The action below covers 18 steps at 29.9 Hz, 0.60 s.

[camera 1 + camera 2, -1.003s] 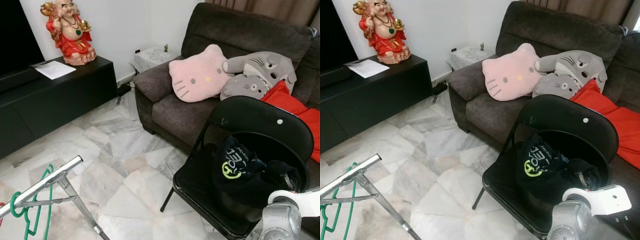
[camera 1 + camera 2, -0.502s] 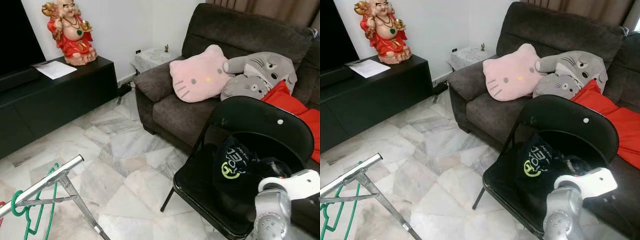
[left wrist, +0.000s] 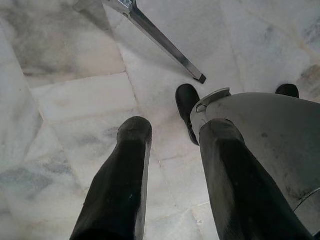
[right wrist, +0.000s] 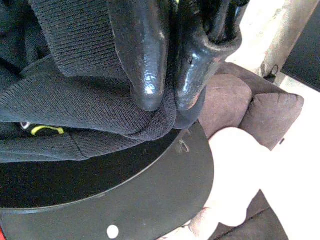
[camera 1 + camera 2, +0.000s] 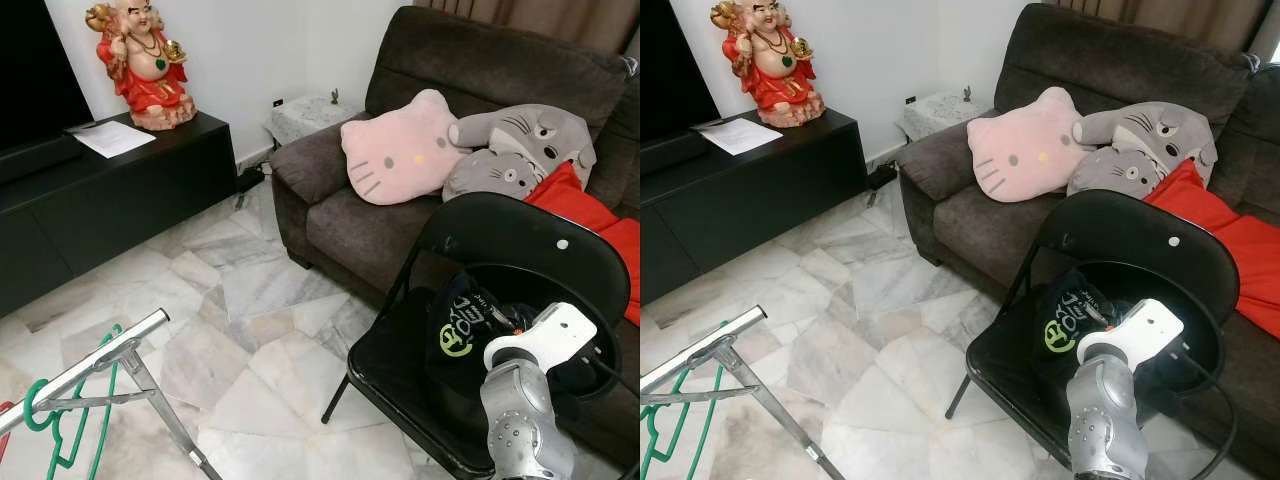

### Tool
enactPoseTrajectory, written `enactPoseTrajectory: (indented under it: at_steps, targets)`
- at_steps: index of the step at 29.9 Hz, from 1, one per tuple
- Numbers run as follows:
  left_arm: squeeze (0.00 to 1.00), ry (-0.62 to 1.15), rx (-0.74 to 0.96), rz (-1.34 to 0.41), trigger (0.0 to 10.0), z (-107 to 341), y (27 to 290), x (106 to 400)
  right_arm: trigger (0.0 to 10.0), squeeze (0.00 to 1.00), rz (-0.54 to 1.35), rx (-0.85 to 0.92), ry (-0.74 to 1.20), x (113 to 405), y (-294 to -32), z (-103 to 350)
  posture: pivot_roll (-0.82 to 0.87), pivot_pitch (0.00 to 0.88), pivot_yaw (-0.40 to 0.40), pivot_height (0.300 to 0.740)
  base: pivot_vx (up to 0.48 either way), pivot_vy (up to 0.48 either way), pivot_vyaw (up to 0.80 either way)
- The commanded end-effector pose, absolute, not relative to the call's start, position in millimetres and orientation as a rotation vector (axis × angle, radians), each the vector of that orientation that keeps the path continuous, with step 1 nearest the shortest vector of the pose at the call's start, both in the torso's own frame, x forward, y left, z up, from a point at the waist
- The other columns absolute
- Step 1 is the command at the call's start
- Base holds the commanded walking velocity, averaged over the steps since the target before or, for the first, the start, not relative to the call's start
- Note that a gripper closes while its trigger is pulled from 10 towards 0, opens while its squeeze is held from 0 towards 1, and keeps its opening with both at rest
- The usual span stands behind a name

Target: Hang hanger

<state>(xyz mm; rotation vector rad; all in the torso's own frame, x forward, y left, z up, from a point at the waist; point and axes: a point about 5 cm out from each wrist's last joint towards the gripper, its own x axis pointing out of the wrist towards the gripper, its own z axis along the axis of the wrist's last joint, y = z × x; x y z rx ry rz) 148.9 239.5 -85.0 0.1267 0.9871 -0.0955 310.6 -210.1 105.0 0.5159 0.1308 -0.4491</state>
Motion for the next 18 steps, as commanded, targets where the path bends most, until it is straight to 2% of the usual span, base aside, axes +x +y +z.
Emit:
enactPoseTrajectory:
  at_steps: [1, 7, 11, 12, 14, 15, 18]
  targets:
    - [0.00, 1.018, 0.118, -0.099, 10.0, -88.0, 238.9, 142.2, 10.0, 0.00, -0.437, 0.481, 0.171, 311.2, -209.5, 99.9, -0.03, 0.046, -0.011, 0.740, 0.000, 0.000, 0.00]
    - [0.00, 1.020, 0.117, -0.100, 10.0, -88.2, 238.7, 142.0, 10.0, 0.00, -0.435, 0.407, 0.252, 310.9, -210.4, 87.3, -0.03, 0.043, -0.011, 0.740, 0.000, 0.000, 0.00]
    - [0.00, 1.020, 0.118, -0.101, 10.0, -88.3, 238.7, 141.8, 10.0, 0.00, -0.454, 0.431, 0.279, 309.2, -211.3, 82.1, -0.03, 0.040, -0.011, 0.740, 0.000, 0.000, 0.00]
    - [0.00, 1.021, 0.118, -0.101, 10.0, -88.4, 238.5, 141.5, 10.0, 0.92, -0.445, 0.459, 0.268, 308.9, -209.7, 82.3, -0.03, 0.039, -0.010, 0.740, 0.000, 0.000, 0.00]
    - [0.00, 1.021, 0.118, -0.101, 10.0, -88.4, 238.5, 141.5, 10.0, 0.92, -0.438, 0.454, 0.260, 309.1, -209.2, 83.4, -0.03, 0.039, -0.010, 0.740, 0.000, 0.000, 0.00]
    - [0.00, 1.021, 0.119, -0.102, 10.0, -88.4, 238.5, 141.4, 10.0, 1.00, -0.426, 0.444, 0.252, 309.9, -207.6, 85.3, -0.03, 0.038, -0.010, 0.740, 0.000, 0.000, 0.00]
    - [0.00, 1.021, 0.118, -0.102, 10.0, -88.5, 238.4, 141.4, 10.0, 1.00, -0.402, 0.424, 0.235, 311.3, -205.5, 88.4, -0.03, 0.040, -0.009, 0.740, 0.000, 0.000, 0.00]
